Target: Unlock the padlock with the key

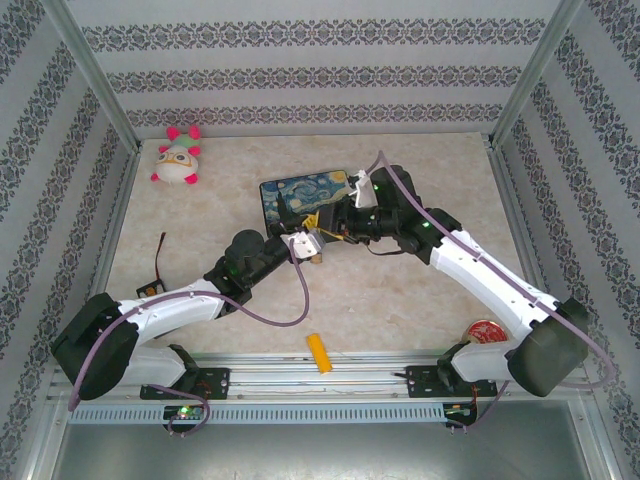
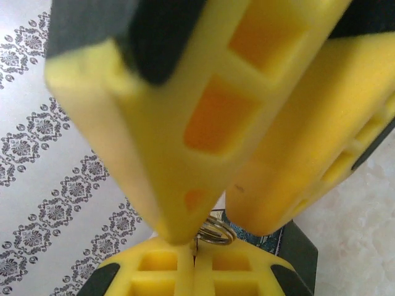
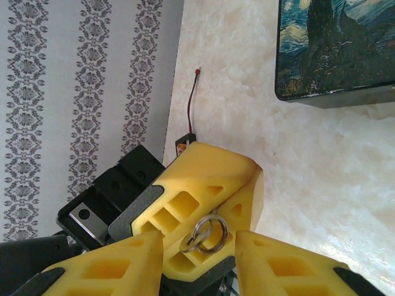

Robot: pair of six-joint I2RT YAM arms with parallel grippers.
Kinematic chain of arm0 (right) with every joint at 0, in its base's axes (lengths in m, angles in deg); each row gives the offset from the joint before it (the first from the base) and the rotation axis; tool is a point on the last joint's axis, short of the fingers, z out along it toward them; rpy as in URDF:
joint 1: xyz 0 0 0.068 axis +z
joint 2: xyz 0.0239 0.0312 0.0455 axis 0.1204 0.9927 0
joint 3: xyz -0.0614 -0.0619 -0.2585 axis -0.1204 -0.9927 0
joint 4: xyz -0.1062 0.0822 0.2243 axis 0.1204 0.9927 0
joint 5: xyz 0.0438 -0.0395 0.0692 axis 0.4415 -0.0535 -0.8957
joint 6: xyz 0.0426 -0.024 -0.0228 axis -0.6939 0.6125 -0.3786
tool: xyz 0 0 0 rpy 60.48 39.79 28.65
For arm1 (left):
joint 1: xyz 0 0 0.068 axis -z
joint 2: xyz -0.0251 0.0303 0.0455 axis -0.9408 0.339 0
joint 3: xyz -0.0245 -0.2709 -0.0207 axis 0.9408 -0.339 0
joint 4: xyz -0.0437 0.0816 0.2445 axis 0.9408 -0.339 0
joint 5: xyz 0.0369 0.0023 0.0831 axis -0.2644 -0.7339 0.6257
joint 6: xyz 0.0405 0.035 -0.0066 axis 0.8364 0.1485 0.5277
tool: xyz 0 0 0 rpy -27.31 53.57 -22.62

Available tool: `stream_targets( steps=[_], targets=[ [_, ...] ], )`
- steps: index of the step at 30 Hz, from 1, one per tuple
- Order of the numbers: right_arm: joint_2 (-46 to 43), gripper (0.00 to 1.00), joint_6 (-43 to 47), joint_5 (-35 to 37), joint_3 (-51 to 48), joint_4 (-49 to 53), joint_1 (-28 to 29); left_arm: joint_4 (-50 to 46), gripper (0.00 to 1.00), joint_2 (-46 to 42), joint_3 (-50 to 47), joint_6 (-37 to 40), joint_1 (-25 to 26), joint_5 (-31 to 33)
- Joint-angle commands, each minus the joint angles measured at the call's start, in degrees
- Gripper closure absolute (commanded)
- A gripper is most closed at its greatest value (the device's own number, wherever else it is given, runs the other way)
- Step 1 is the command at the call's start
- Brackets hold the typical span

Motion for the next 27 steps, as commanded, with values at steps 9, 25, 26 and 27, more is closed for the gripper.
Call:
stream_targets(
  steps=[9, 25, 26, 27],
  targets=[
    [1.3, 0.92, -0.1, -1.4, 1.6, -2.3, 0.7, -0.4, 1.0, 0.1, 1.3, 0.2, 1.0, 0.3],
    [-9.2, 1.0, 10.4, -5.0, -9.5, -12.5, -7.4, -17.4, 0.38, -17.7, 0.0, -32.7, 0.3, -3.3],
    [-9.9, 1.0, 10.9, -5.9, -10.6, -14.1, -7.9, -19.8, 0.38, -18.5, 1.0, -37.0, -0.1, -2.9],
    [-10.3, 1.0, 11.5, -6.6, -11.3, -15.3, -8.3, -21.9, 0.38, -18.9, 2.1, -40.9, -0.6, -2.9]
  ],
)
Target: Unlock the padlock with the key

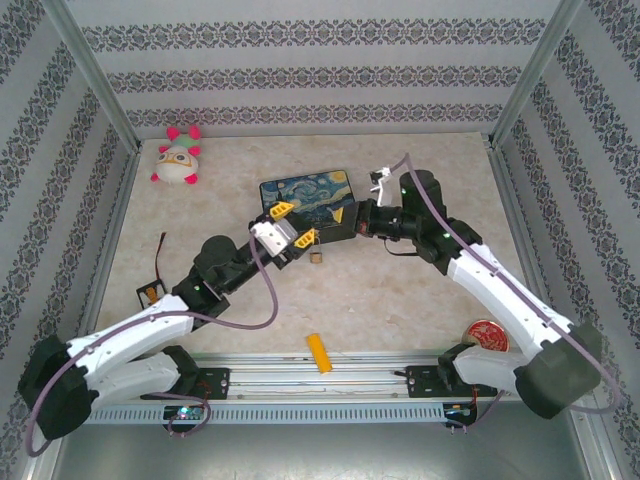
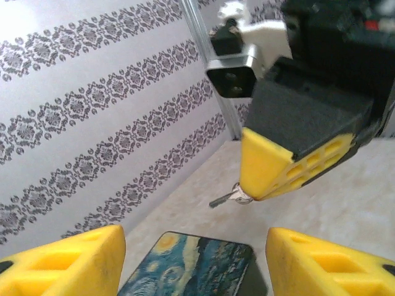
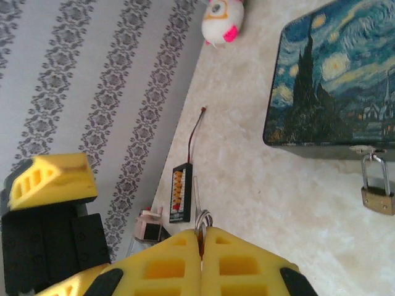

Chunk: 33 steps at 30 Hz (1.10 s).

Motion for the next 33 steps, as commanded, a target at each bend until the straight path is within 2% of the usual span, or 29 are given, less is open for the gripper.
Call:
stream_targets(
  steps=[1, 5, 10, 15, 20, 25, 33],
  targets=[
    [-2.6, 1.0, 4.6, -4.3, -2.8, -7.3, -1.2, -11.9, 0.39, -1.4, 4.1, -20.1, -1.5, -1.6],
    [-4.4, 1.0, 7.4, -7.2, -5.0, -11.9, -1.3, -20.4, 0.38, 0.0, 11.4, -31.1, -3.9, -8.1],
    [-4.6, 1.0, 5.5, -11.4, -7.1, -19.8, -1.3, -24.1, 0.37, 4.4, 18.8, -37.0, -4.8, -19.4],
    [-4.6, 1.0, 4.2, -13.6, -8.3, -23.7, -1.1, -20.8, 0.4, 7.8, 21.0, -44.0, -7.1, -27.5],
    [-5.1, 1.0, 2.8, -14.7, -9.2, -26.3, -0.9, -12.9, 0.43, 10.6, 20.0, -52.1, -11.0, -34.5],
    [-4.8, 1.0, 2.0, -14.7, -9.2, -27.4, -0.2, -11.7, 0.5, 12.1, 20.6, -52.9, -11.5, -37.3],
    [-3.9, 1.0, 1.5, -14.7, -8.4, -28.1, 0.7, -10.7, 0.62, 12.2, 20.6, -52.7, -11.6, -37.4]
  ],
)
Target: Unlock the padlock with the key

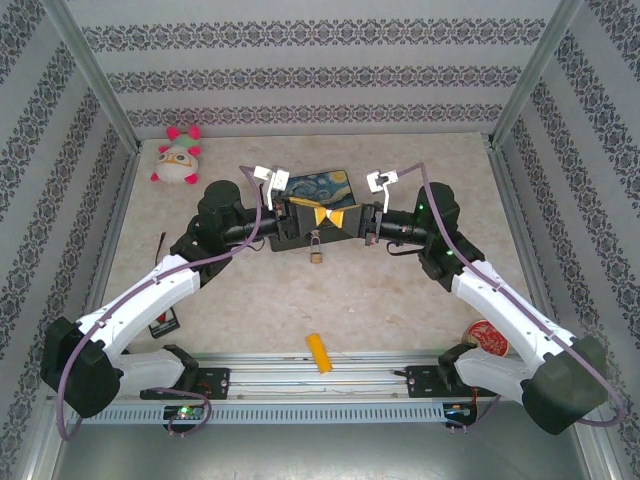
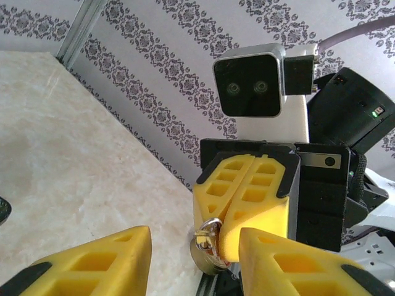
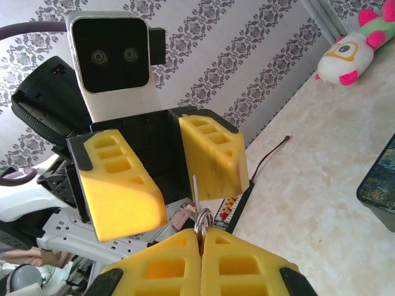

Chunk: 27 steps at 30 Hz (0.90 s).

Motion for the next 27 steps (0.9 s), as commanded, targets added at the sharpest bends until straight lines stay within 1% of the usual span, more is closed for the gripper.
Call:
stream_targets(
  steps=[1, 7, 9, 11, 17, 18, 21, 27],
  targets=[
    [0.0, 1.0, -0.6, -1.3, 0.4, -2.8, 0.8, 4.3, 0.64, 0.0, 0.7, -1.1, -0.5, -1.4],
    [0.5, 1.0, -0.6, -1.2, 0.6, -2.9, 1.4, 6.8, 0.69, 0.2, -0.1, -2.0, -0.6, -1.3],
    [0.6, 1.0, -0.6, -1.1, 0.6, -2.9, 1.5, 7.2, 0.76, 0.3, -0.2, -2.1, -0.7, -1.4],
    [0.6, 1.0, -0.6, -0.9, 0.6, -3.0, 1.5, 7.2, 0.78, 0.5, -0.1, -2.3, -0.8, -1.4],
    [0.6, 1.0, -0.7, -0.4, 0.5, -3.3, 1.6, 7.0, 0.78, 0.3, -0.8, -2.3, -1.0, -1.4],
    [0.6, 1.0, -0.8, -0.3, 0.5, -3.4, 1.6, 6.9, 0.76, 0.2, -0.8, -2.3, -1.0, -1.4],
    [0.5, 1.0, -0.7, 0.0, 0.4, -3.4, 1.6, 6.0, 0.65, 0.1, -1.2, -1.7, -1.1, -1.3],
    [0.4, 1.0, -0.8, 0.4, 0.4, -3.7, 1.6, 3.4, 0.66, -0.7, -1.3, -0.1, -1.1, -0.9]
  ],
)
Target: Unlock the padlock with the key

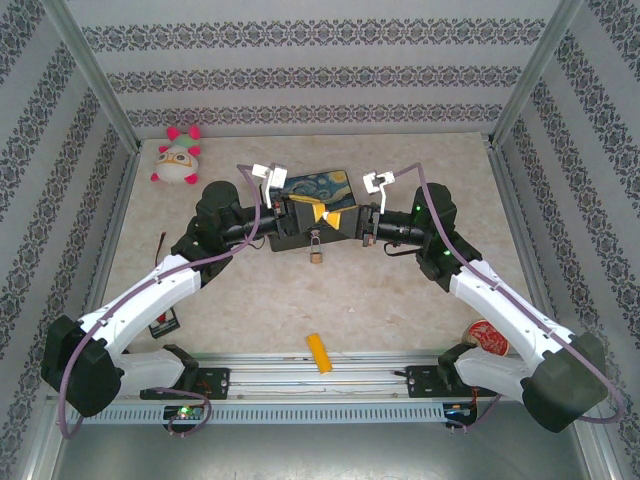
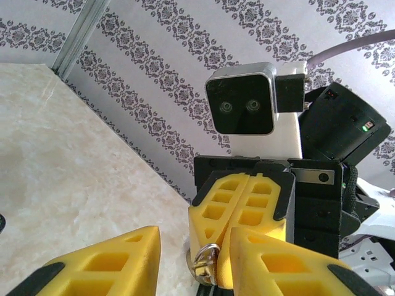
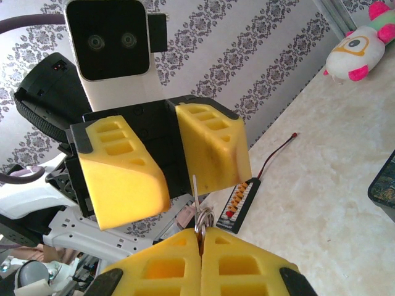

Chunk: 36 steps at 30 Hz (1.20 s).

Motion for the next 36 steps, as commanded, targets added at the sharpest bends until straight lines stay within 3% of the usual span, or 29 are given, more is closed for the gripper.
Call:
stream_targets(
  steps=[1, 7, 12, 15, 17, 21, 30, 32, 36],
  targets=[
    [-0.1, 1.0, -0.1, 0.4, 0.5, -2.8, 0.6, -0.4, 0.67, -1.0, -0.5, 1.4, -0.6, -0.9],
    [0.2, 1.0, -0.5, 0.5, 0.5, -3.3, 0.7, 0.1, 0.78, -0.6, -0.6, 1.5, -0.6, -1.4],
    [0.5, 1.0, -0.6, 0.6, 0.4, -3.2, 0.8, 0.2, 1.0, -0.5, -0.4, 2.1, -0.6, -2.2],
    [0.1, 0.9, -0.1, 1.1, 0.2, -2.2, 0.6, -2.7, 1.0, -1.3, 0.3, 4.2, -0.6, -1.7],
    [-0.7, 0.76, 1.4, 2.2, 0.3, 0.3, 0.4, -7.4, 1.0, -2.5, 1.2, 7.2, -0.6, -0.2],
    [-3.7, 0.67, 5.2, 6.0, -0.1, 5.9, -0.1, -19.5, 1.0, -4.5, 4.5, 14.1, -0.7, 2.8],
    [-9.0, 0.57, 12.2, 10.2, -0.7, 11.8, 1.1, -39.7, 1.0, -5.1, 12.7, 22.5, 1.1, 4.0],
    [-9.7, 0.55, 12.6, 9.8, -1.7, 9.8, 1.4, -40.5, 1.0, -5.2, 13.3, 23.3, 1.6, 3.2],
    [-9.6, 0.63, 11.7, 7.1, -3.4, 4.5, 1.5, -38.0, 1.0, -5.4, 13.1, 23.2, 1.7, 1.1]
  ],
)
